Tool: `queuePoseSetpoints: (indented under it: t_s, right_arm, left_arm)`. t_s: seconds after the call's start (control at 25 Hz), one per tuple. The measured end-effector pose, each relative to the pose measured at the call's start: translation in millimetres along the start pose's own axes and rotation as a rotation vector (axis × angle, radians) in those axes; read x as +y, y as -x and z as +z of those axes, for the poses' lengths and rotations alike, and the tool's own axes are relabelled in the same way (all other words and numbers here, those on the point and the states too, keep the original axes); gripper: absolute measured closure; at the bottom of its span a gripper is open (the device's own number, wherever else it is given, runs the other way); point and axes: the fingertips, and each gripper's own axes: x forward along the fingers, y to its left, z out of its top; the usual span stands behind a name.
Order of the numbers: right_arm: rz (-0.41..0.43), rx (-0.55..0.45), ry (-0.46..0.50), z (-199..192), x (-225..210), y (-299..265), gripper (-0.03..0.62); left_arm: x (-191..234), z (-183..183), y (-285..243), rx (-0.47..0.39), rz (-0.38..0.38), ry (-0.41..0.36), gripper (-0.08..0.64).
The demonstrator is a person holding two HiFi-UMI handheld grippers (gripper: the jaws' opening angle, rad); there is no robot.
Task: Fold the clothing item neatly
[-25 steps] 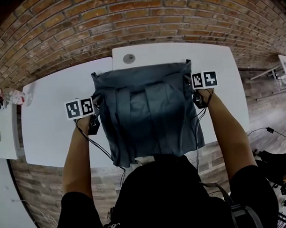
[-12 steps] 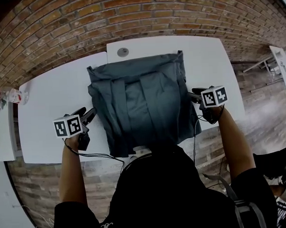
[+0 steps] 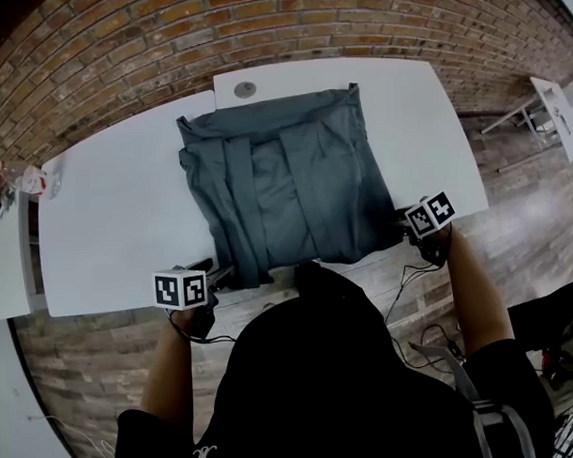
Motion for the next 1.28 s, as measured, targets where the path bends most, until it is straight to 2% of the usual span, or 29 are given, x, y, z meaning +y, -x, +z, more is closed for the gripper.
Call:
queuePoseSetpoints:
  t_s: [0.12, 0.32, 0.36, 0.44, 0.48, 0.64, 0.76, 0.88, 0.96, 1.0, 1.12, 1.28]
  right_arm:
    - [-0.067, -0.017, 0.002, -8, -3, 1, 0.377]
    - [-0.168, -0.022, -0.002, -13, -4, -1, 0.389]
    - [-0.168, -0.012, 0.008, -14, 0, -2, 0.441]
    - [-0.158, -0.004, 0.027, -15, 10, -6, 0.519]
    - [-0.155, -0.009, 0.032, -14, 14, -9, 0.549]
    - [-0.081, -0.078, -0.002, -7, 30, -9, 0.568]
    - [0.001, -0.140, -0.035, -3, 43, -1, 0.569]
    - [0.014, -0.158, -0.027, -1, 45, 4, 0.569]
    - [0.002, -0.154, -0.021, -3, 42, 4, 0.569]
    - [0.000, -0.152, -0.021, -3, 42, 3, 0.569]
    - [0.007, -0.152, -0.020, -3, 45, 0, 0.569]
    - [0.014, -0.149, -0.003, -1, 50, -2, 0.569]
  left_arm:
    - [-7, -16, -7, 0.008, 0.006, 0.005, 0.299]
    - [-7, -14, -22, -0.016, 0.054, 0.074, 0.301]
    - [-7, -14, -24, -0.003, 0.073, 0.079, 0.316]
    - [-6, -16, -27, 0.016, 0.116, 0.078, 0.479]
    - [-7, -16, -28, 0.018, 0.124, 0.073, 0.534]
    - [-21, -11, -21, -0.019, 0.062, 0.070, 0.540]
    - [-27, -8, -6, -0.057, 0.011, 0.095, 0.540]
    - [-29, -5, 7, -0.089, -0.009, 0.060, 0.526]
    - [-30, -6, 13, -0.095, -0.020, 0.031, 0.336]
    - [-28, -7, 14, -0.094, -0.016, 0.025, 0.310]
    - [-9, -15, 15, -0.084, 0.044, 0.038, 0.310]
    - [15, -26, 8, -0.046, 0.111, 0.100, 0.311]
